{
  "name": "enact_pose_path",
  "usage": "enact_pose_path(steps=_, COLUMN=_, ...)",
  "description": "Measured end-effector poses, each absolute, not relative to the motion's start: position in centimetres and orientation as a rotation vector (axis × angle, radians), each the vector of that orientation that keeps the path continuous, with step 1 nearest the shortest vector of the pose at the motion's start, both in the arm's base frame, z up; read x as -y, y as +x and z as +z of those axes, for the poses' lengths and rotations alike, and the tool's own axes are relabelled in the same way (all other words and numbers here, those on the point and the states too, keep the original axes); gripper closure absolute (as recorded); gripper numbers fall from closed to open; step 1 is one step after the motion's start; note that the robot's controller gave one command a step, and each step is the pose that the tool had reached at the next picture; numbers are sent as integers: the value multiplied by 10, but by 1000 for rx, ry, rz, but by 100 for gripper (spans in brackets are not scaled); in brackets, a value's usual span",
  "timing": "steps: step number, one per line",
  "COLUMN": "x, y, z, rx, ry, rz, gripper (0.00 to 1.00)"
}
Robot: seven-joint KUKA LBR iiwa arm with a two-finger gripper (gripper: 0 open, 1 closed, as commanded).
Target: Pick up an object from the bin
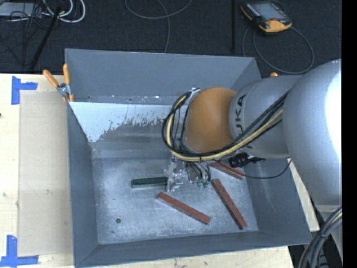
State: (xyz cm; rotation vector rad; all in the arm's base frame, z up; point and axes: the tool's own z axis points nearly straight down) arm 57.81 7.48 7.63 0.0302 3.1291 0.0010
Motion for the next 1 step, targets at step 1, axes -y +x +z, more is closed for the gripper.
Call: enact_pose_path(steps=1, x=-85, y=575, z=256, rx=-3133, ry=10, rz=3, gripper=100)
